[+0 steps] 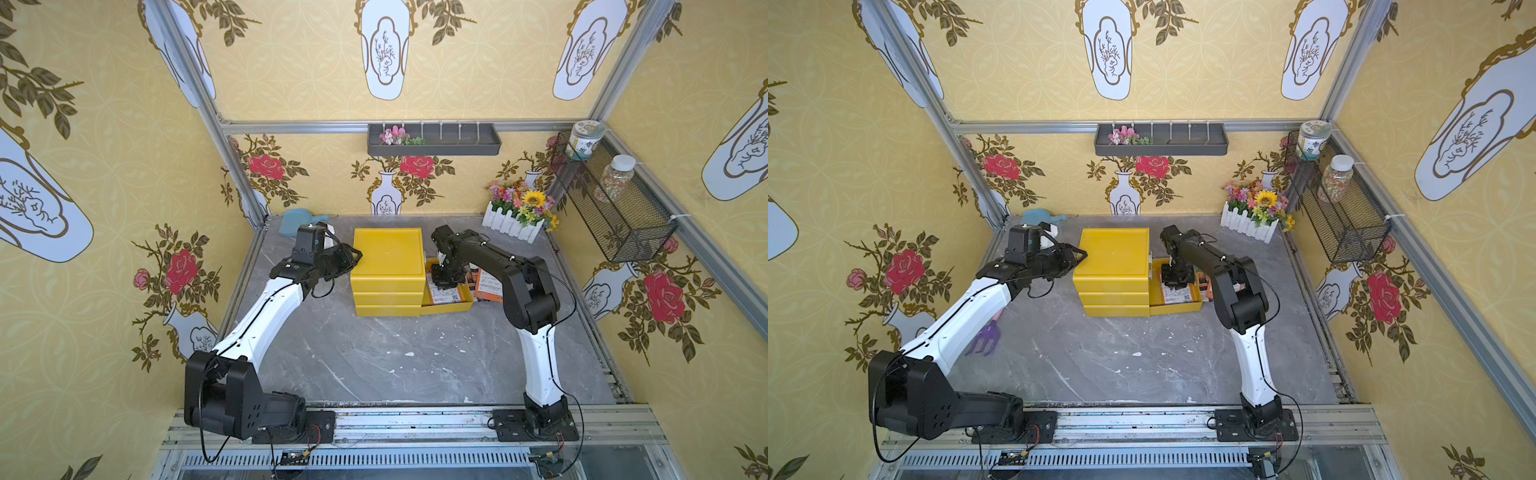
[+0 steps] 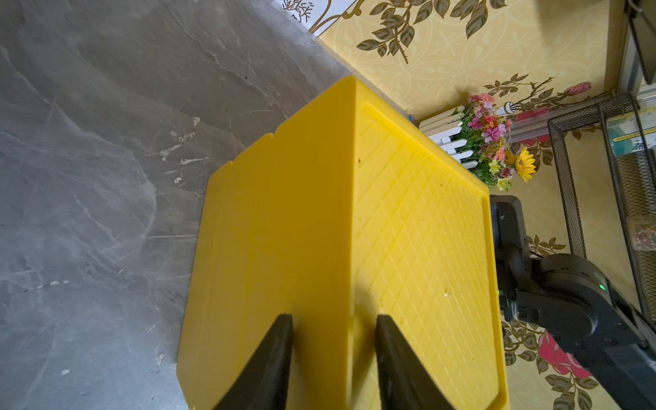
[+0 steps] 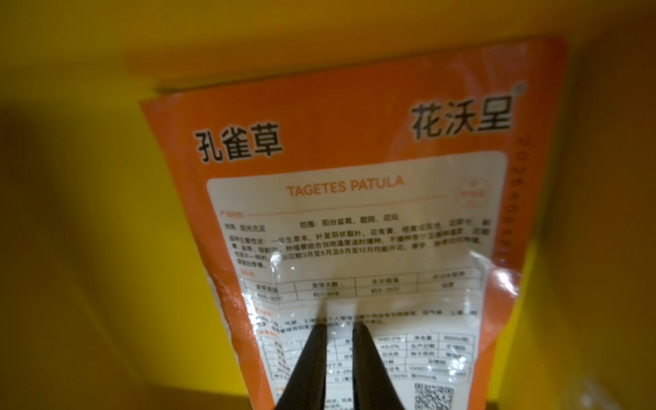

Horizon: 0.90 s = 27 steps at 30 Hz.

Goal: Take the seed bags out of the drawer
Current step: Adjust the seed packet in the drawer.

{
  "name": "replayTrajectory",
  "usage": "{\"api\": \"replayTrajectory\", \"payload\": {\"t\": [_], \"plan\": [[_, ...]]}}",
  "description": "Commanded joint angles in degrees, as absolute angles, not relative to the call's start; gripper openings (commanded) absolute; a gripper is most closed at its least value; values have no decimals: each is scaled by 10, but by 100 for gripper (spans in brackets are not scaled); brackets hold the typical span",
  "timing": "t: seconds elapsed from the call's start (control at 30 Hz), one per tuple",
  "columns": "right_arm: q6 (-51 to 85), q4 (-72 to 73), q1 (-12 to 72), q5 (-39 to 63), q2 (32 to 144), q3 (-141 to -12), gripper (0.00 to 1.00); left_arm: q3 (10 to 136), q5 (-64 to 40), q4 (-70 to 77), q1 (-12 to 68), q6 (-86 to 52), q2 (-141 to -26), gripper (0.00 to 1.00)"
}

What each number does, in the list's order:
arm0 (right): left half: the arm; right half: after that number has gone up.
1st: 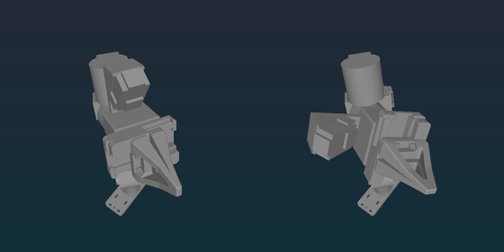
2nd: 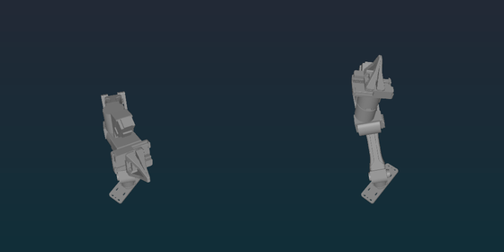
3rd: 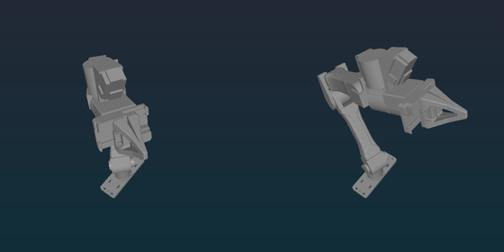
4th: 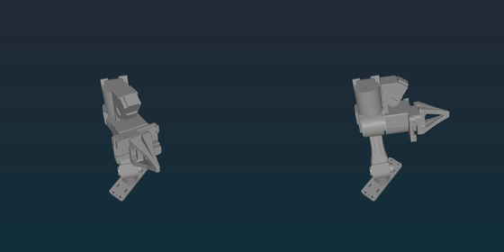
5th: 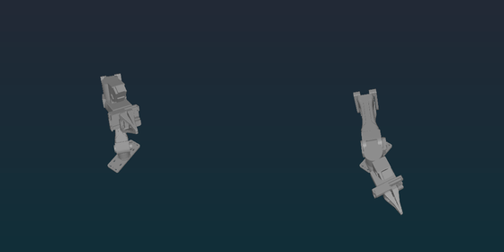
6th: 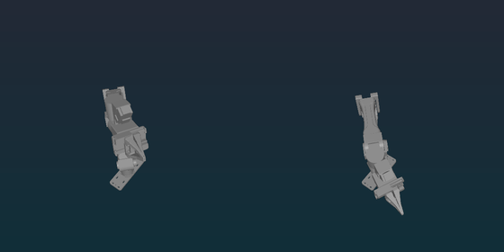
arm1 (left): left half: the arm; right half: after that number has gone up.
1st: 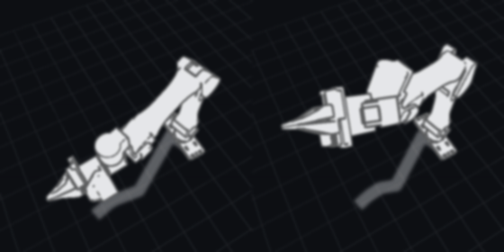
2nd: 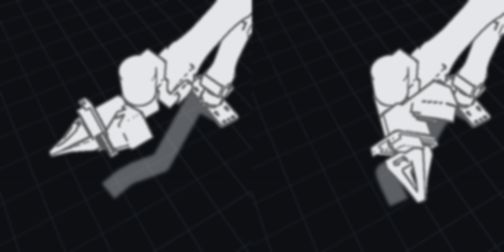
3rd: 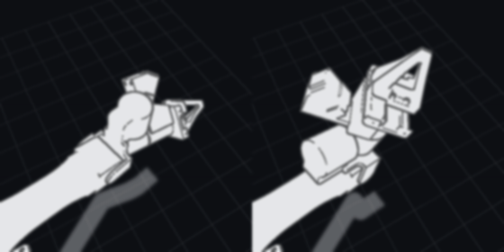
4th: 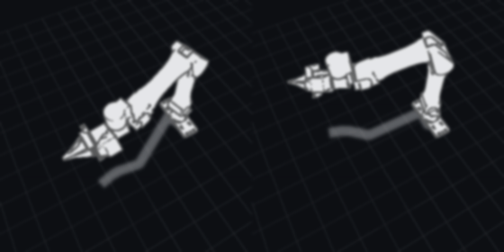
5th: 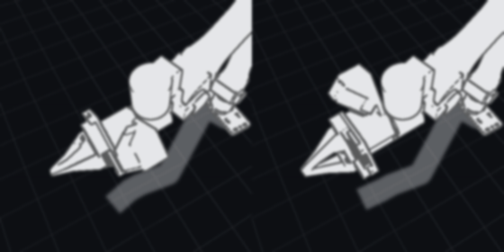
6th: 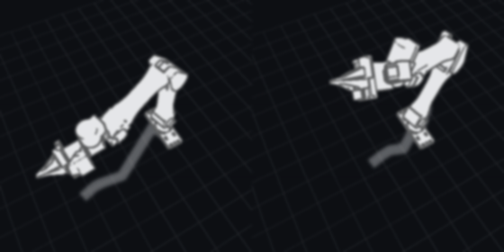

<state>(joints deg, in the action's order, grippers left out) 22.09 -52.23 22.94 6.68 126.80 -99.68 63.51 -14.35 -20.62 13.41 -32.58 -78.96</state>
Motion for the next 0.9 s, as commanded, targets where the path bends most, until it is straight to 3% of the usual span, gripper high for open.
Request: {"api": "replayTrajectory", "payload": {"t": [0.0,0.23,0.43,0.87], "plan": [[230,-507,235,91,1271,-989,20,625,-135,-288,134,-318,-796,43],[251,-446,232,195,1259,-949,19,623,-136,-285,134,-321,-797,43],[261,-429,210,223,1225,-929,20,623,-137,-283,134,-324,-796,43],[231,-479,196,146,1244,-957,21,623,-133,-286,134,-325,-794,43]]}}
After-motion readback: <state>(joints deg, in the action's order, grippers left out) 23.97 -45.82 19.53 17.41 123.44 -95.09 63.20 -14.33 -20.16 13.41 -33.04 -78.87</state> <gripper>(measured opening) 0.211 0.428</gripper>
